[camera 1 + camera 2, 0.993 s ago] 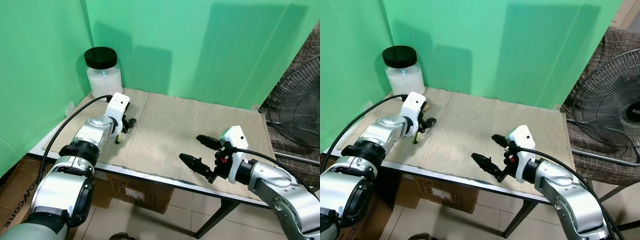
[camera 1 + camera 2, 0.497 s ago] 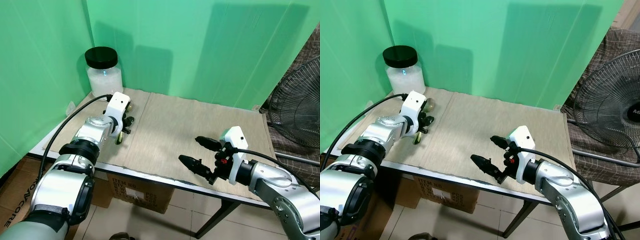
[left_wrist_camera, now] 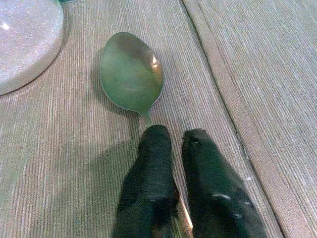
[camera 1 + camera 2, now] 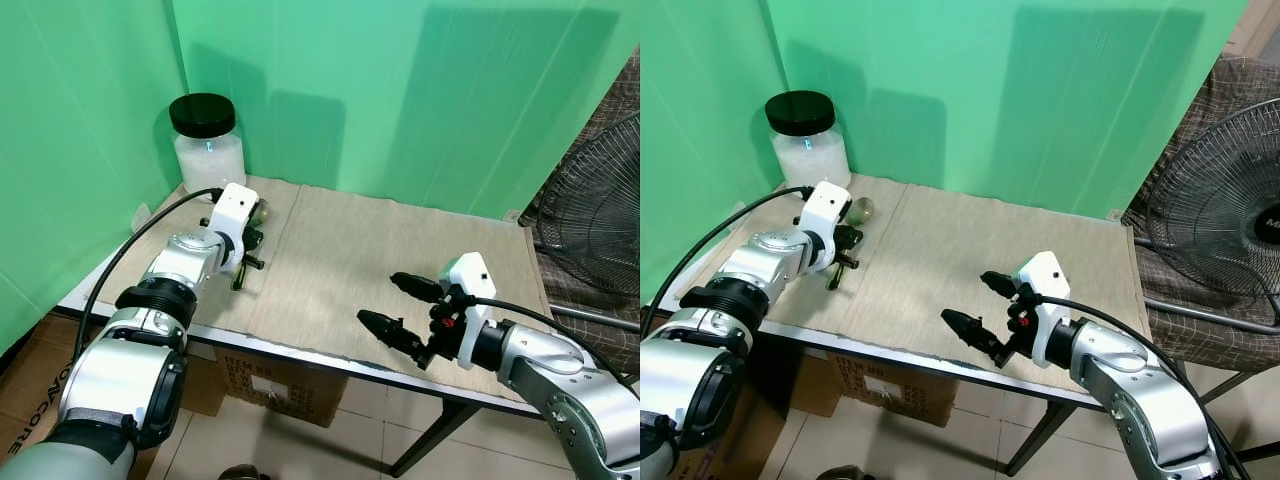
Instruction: Setting the table
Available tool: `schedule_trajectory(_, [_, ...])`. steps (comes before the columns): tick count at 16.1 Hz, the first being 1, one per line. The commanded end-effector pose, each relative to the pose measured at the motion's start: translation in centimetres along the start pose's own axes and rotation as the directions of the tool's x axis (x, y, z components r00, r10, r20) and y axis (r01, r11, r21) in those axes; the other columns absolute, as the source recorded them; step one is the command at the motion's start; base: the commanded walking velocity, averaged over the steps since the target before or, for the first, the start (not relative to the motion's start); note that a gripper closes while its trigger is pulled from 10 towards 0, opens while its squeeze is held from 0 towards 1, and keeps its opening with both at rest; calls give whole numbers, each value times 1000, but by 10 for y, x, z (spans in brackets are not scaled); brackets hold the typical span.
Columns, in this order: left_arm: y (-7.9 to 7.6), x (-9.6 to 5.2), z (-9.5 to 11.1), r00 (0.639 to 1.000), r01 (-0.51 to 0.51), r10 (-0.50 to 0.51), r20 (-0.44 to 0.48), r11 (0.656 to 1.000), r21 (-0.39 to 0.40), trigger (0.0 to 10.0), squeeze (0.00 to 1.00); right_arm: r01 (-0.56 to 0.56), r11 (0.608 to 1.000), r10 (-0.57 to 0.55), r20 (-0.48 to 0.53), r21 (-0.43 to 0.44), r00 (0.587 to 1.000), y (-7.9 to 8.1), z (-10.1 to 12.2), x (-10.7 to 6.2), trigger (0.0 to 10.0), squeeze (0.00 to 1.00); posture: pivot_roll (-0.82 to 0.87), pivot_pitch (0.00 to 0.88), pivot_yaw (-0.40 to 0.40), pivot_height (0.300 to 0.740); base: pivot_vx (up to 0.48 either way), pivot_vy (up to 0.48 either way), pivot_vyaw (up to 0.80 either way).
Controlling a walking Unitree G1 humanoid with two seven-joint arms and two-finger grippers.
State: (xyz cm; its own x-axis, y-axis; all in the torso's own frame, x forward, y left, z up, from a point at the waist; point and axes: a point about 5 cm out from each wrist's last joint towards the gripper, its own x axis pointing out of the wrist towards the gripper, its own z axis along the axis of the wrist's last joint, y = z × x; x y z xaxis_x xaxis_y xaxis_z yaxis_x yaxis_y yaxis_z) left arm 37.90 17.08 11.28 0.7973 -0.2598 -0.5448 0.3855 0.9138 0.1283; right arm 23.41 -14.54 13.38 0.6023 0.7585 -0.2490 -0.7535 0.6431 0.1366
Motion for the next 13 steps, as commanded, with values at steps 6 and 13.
schedule_trajectory(6, [6, -3, 16, 999, 4, -2, 54, 1000, -31, 0, 0, 18, 1000, -18, 14, -15, 1000, -3, 5, -3, 10000, 0, 65, 0, -41, 740, 0, 0, 0])
schedule_trajectory(13, [-3, -21, 70, 886, 299, -197, 421, 934, -194, 0, 0, 90, 995, -94, 136, 40, 986, -13, 23, -10, 10000, 0, 67, 0, -44, 740, 0, 0, 0])
